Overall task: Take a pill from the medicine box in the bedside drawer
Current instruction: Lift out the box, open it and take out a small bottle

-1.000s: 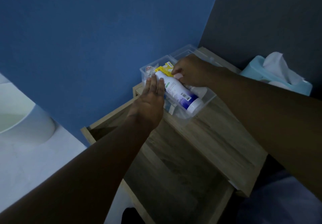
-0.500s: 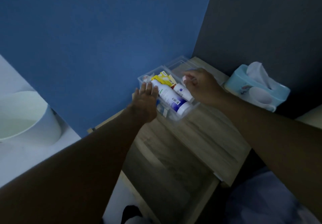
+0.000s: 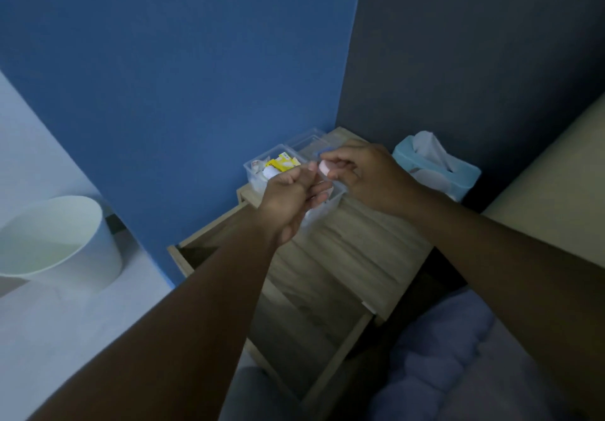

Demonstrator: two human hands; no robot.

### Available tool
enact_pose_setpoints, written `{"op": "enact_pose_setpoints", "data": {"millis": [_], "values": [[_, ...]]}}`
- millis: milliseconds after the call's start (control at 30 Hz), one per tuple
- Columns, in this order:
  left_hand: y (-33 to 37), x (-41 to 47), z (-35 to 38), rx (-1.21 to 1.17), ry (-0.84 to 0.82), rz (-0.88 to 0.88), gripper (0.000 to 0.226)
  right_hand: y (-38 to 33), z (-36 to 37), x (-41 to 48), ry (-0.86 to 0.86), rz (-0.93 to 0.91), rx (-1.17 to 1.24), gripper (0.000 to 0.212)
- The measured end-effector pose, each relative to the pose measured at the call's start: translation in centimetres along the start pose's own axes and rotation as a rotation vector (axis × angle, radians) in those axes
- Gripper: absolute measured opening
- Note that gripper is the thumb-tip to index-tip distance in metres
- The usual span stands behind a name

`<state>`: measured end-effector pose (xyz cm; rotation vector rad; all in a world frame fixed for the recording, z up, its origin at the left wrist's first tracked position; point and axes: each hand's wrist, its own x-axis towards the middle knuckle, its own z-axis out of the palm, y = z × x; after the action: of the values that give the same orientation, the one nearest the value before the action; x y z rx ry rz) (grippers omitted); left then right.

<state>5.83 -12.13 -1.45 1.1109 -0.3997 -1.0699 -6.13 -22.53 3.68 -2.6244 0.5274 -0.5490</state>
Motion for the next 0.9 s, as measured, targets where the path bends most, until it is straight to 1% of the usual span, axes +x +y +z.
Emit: {"op": "enact_pose_setpoints", "data": {"millis": [67, 167, 267, 333, 400, 500, 600, 667, 767, 833, 867, 900], "values": [[-0.5, -0.7, 0.9, -0.102, -0.043, -0.014, 0.024, -0.4, -0.6, -0.6, 0.016, -0.030, -0.012, 0.029], [-1.0, -1.3, 1.4, -0.252, -0.076, -0.018, 0.027, -0.7, -1.4, -1.4, 0.027, -0.055, -0.015, 0.027], [-1.7, -1.4, 1.6, -0.328, -0.065, -0.019, 0.026, -0.7, -2.0, -1.9, 0.007, -0.069, -0.007, 0.030], [-2.2, -1.4, 1.7, -0.360, -0.048, -0.013, 0.030, -0.7, -2.3, -2.2, 0.002, -0.089, 0.032, 0.031], [-2.7, -1.5, 1.8, -0.374, -0.056, -0.001, 0.029, -0.5, -2.5, -2.5, 0.007, -0.091, 0.071, 0.032], [-3.2, -1.4, 2.0, -0.382, -0.044, -0.028, 0.025, 0.3, -2.5, -3.0, 0.008, -0.059, 0.111, 0.031], [-4.1, -1.4, 2.0, -0.403, -0.028, -0.067, 0.025, 1.3, -2.2, -3.4, -0.010, -0.052, 0.080, 0.034], [-4.5, -1.3, 2.1, -0.408, -0.027, -0.092, 0.025, 1.7, -2.1, -3.6, -0.054, -0.030, 0.108, 0.046], [-4.4, -0.9, 2.4, -0.383, -0.016, -0.103, 0.023, 2.2, -2.4, -3.8, -0.129, 0.017, 0.284, 0.072], [-4.1, -0.6, 2.6, -0.373, 0.003, -0.098, 0.029, 2.4, -2.6, -3.7, -0.106, 0.028, 0.299, 0.081], [-4.0, -0.5, 2.7, -0.357, 0.007, -0.098, 0.032, 2.3, -2.6, -3.6, -0.063, 0.039, 0.242, 0.076], [-3.9, -0.4, 2.8, -0.341, 0.006, -0.100, 0.031, 2.1, -2.6, -3.6, -0.008, 0.053, 0.152, 0.065]]}}
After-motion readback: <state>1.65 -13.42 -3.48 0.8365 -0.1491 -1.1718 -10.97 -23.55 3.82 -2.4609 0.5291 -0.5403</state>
